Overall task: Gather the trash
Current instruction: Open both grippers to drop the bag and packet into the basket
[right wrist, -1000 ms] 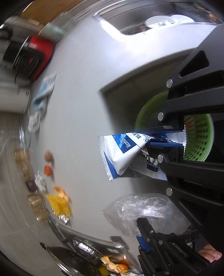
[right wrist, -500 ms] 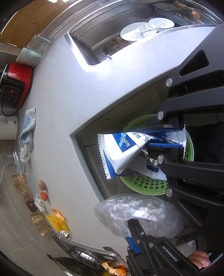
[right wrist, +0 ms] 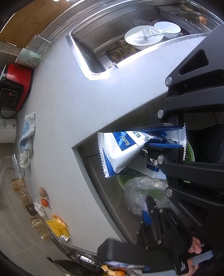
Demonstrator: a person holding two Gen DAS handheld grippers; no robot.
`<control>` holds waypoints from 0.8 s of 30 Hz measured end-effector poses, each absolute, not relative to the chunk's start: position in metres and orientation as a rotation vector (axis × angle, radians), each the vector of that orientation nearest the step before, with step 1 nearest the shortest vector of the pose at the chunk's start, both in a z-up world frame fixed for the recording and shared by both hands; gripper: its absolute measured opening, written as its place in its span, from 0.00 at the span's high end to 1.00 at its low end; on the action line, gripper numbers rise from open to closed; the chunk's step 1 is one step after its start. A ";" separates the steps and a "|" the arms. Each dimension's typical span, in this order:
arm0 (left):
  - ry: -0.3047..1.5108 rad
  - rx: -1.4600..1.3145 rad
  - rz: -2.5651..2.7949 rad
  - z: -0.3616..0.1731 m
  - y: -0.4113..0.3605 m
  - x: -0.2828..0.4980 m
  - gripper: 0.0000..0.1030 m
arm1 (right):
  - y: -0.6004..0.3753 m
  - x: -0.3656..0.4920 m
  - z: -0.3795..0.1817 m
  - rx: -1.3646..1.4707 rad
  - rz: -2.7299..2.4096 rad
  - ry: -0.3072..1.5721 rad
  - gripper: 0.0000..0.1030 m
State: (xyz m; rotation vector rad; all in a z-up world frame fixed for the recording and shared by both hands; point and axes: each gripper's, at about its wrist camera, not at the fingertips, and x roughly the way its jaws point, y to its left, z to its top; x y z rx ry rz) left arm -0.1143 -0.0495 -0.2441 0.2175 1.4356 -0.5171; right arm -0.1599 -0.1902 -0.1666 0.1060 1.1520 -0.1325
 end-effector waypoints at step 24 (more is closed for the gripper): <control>1.304 0.293 -0.448 -0.203 -0.052 -0.110 0.28 | -0.193 -0.152 -0.172 0.110 -0.087 1.165 0.87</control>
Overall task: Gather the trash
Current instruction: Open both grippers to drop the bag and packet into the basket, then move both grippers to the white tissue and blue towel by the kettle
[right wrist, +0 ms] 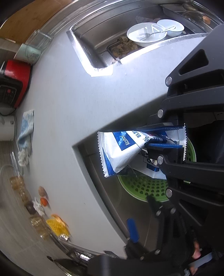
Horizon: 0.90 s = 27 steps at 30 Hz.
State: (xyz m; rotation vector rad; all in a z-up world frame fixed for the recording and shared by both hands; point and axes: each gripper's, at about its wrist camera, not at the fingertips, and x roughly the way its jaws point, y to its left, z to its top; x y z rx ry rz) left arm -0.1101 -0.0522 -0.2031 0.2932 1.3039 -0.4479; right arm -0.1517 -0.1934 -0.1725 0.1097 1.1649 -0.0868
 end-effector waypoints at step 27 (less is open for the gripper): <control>1.229 0.135 -0.252 -0.172 0.018 -0.121 0.18 | -0.133 -0.142 -0.184 -0.092 0.008 1.166 0.03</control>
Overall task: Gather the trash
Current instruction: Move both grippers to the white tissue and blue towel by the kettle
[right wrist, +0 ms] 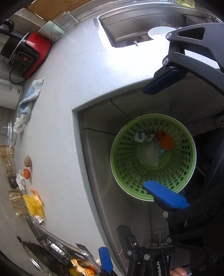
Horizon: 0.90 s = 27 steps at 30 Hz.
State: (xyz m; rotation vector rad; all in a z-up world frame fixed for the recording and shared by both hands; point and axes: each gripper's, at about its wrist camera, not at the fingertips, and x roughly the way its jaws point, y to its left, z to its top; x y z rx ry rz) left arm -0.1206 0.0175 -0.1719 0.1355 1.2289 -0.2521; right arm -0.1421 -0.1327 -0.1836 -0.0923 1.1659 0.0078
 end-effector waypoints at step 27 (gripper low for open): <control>1.158 0.036 -0.257 -0.154 -0.028 -0.017 0.12 | -0.213 -0.031 -0.161 -0.064 0.009 1.083 0.02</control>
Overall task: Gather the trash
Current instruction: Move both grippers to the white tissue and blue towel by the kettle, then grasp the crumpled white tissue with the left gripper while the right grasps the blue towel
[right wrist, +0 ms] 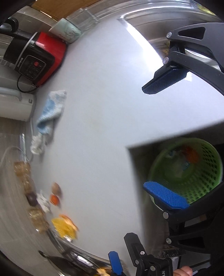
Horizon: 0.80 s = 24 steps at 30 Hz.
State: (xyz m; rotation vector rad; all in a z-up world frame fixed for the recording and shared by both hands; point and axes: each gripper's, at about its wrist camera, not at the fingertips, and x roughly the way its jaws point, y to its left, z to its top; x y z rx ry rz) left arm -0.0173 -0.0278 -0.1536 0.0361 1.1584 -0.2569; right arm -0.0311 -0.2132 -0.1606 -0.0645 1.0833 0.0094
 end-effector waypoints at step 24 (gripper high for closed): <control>1.067 -0.029 -0.199 -0.178 -0.119 0.274 0.12 | -0.276 0.213 -0.181 0.034 0.062 1.012 0.02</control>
